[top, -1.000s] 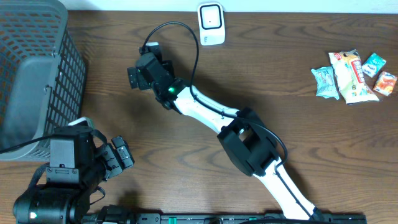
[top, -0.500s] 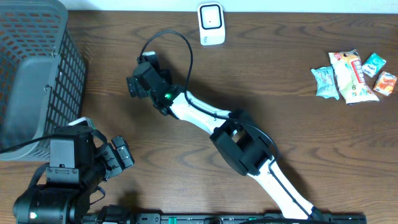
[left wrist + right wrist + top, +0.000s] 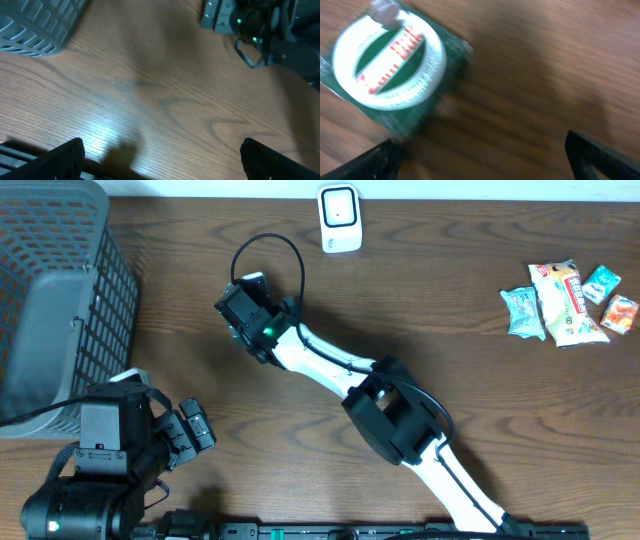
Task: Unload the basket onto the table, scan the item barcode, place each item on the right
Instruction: 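Position the right gripper above the dark green Zam-Buk tin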
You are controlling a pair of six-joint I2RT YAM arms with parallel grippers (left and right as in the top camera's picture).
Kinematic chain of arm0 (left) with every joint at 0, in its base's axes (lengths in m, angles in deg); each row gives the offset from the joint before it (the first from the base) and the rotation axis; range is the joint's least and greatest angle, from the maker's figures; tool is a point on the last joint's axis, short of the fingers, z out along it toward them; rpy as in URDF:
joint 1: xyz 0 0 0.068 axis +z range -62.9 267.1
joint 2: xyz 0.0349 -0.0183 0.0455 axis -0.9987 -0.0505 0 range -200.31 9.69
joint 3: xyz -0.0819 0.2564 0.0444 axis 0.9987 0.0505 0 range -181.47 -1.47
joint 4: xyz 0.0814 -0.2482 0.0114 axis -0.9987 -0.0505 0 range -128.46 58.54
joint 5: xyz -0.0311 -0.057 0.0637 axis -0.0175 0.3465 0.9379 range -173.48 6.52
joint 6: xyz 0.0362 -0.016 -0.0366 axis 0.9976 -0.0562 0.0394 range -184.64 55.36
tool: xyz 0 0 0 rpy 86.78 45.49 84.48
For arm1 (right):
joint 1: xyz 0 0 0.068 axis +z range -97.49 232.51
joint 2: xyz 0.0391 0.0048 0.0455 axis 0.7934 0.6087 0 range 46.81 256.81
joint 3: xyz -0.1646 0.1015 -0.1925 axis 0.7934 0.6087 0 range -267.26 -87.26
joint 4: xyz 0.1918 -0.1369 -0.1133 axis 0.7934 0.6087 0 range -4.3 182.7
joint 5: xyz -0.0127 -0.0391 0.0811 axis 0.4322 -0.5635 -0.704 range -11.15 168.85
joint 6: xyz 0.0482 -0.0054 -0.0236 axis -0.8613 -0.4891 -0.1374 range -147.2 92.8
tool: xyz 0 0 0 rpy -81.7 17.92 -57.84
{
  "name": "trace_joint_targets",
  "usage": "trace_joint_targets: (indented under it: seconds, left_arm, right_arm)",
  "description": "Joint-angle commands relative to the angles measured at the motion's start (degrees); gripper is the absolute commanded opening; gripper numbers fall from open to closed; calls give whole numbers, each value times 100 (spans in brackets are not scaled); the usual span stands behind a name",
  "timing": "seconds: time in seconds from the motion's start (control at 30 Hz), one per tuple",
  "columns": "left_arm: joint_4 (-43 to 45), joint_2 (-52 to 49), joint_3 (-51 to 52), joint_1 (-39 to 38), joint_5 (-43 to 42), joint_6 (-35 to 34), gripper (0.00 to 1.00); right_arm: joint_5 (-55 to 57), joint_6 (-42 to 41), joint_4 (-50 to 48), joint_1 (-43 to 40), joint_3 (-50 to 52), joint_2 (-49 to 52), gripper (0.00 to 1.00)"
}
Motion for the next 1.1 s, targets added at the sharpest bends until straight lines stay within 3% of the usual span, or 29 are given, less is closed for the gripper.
trace_joint_targets:
  seconds: [0.0, 0.23, 0.53, 0.77, 1.07]
  left_arm:
    - [-15, -2, -4, -13, 31, -33, 98]
    - [-15, -2, -4, -13, 31, -33, 98]
    - [-15, -2, -4, -13, 31, -33, 98]
    - [-15, -2, -4, -13, 31, -33, 98]
    - [-15, -2, -4, -13, 31, -33, 98]
  right_arm:
    - [286, 85, 525, -52, 48, -470, 99]
    - [-675, 789, -184, -52, 48, -826, 99]
    - [-1191, 780, -601, -37, 50, -824, 99]
    - [-1191, 765, -1991, -44, 50, -730, 99]
    - [-1165, 769, -3910, -52, 50, 98, 99]
